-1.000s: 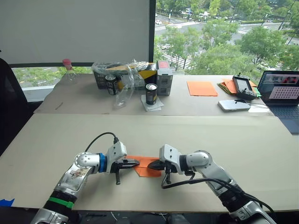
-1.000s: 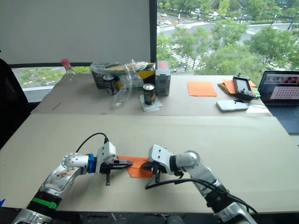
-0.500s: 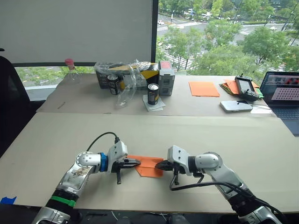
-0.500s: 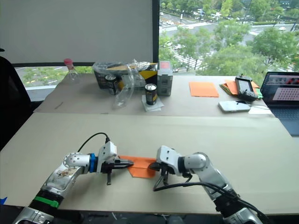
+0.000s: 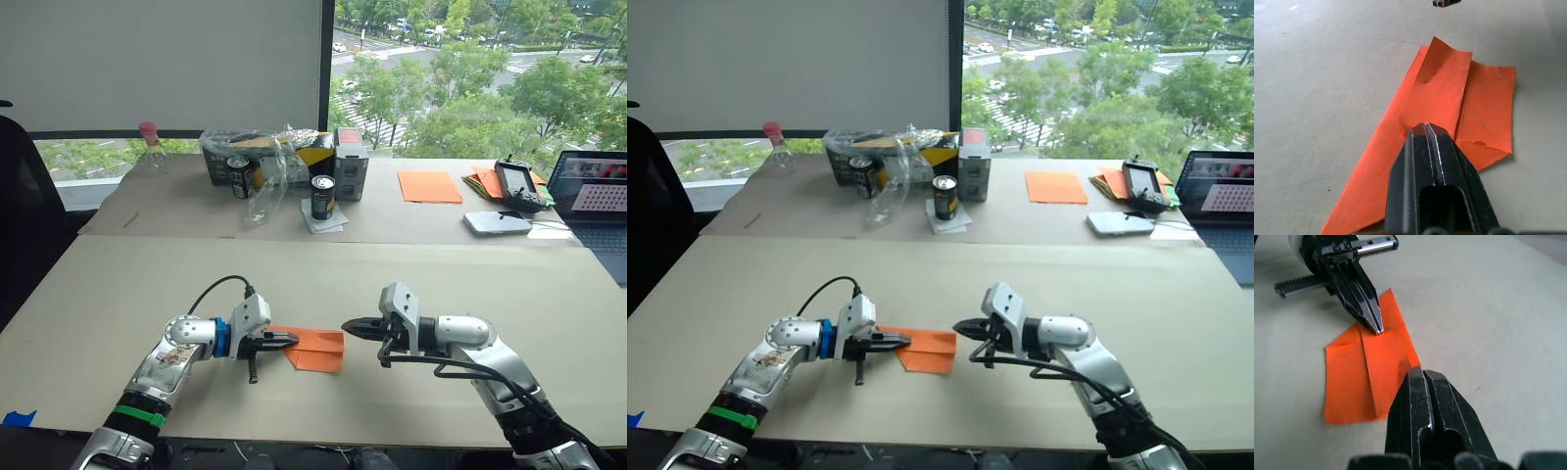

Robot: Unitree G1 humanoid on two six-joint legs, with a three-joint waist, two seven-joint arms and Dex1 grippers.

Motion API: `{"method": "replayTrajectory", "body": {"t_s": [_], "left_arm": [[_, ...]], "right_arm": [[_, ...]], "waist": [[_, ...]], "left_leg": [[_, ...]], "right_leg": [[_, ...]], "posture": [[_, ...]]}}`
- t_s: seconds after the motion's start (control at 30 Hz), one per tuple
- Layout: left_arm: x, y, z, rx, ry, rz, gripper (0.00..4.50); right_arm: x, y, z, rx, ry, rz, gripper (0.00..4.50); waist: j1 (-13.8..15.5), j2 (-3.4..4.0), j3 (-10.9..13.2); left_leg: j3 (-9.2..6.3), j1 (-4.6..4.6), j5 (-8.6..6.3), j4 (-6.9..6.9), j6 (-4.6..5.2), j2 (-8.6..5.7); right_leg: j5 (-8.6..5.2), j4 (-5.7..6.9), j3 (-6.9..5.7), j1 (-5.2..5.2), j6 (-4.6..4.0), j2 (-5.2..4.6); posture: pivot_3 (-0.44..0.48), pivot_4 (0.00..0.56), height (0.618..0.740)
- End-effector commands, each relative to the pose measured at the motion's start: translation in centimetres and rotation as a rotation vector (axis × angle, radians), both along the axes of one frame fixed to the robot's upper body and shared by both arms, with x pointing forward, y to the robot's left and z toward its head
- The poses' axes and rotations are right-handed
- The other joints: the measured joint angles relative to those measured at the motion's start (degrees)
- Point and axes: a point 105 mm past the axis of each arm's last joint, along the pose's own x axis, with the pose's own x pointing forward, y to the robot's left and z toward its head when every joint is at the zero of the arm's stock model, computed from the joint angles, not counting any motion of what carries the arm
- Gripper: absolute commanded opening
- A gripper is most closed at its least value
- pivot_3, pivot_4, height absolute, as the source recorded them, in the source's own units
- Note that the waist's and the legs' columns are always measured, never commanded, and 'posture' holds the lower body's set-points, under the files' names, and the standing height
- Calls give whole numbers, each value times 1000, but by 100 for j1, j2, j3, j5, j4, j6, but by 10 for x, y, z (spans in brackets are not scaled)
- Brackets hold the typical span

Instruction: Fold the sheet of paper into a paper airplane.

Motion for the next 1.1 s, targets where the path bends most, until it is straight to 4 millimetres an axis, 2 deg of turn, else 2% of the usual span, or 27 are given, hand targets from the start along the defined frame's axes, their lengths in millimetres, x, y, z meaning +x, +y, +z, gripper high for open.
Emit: {"method": "replayTrajectory", "body": {"t_s": [0.03, 0.2, 0.33, 0.53, 0.63, 0.8, 0.93, 1.1], "left_arm": [[-8, 2, -23, 57, 78, 2, 0], [-9, 1, -22, 47, 78, 6, 0], [-9, -10, -19, -5, 97, 2, 0], [-10, -16, -23, 12, 101, 0, 0], [-4, -5, -26, 30, 103, 45, 0], [-10, 16, -29, 60, 114, 53, 0], [-6, 25, -24, 1, 129, 132, 0], [2, 18, -13, -105, 144, 190, 0]], "right_arm": [[-5, 10, -5, -23, -6, 28, 29], [-3, 11, -34, -117, 17, 6, 29], [-3, 8, -59, -210, 61, -11, 29], [-2, 12, -66, -223, 79, -25, 29], [-2, 12, -67, -224, 82, -26, 29], [-7, 16, -74, -244, 114, -8, 29], [-10, 22, -75, -241, 123, 10, 29], [-11, 26, -78, -246, 127, 26, 29]], "waist": [[8, 0, 0], [4, 0, 0], [-8, -1, -3], [-65, -3, -7], [-102, -2, -8], [-166, -2, -9], [-168, -2, -17], [-169, -2, -17]], "left_leg": [[0, 0, 0, 0, 0, 0], [0, -2, 0, 0, 1, -1], [1, 3, 0, 0, 1, 0], [1, 16, 0, 0, 1, 3], [0, 26, 0, -1, 1, 3], [1, 91, -4, -16, 3, 4], [2, 108, -4, -54, 3, 8], [1, 115, -4, -66, 4, 11]], "right_leg": [[-2, -1, 0, 0, 3, 0], [-2, -1, 0, -1, 3, 0], [-3, 0, 0, 2, 4, 0], [-3, 3, 0, 11, 5, 3], [-3, 3, 0, 21, 5, 3], [-23, -6, 1, 86, 8, 3], [-31, -7, 2, 85, 5, 4], [-32, -6, 2, 83, 3, 7]], "posture": [[0, 150, 730], [0, 150, 730], [0, 150, 730], [0, 150, 730], [0, 150, 730], [0, 150, 730], [0, 150, 730], [0, 150, 730]]}}
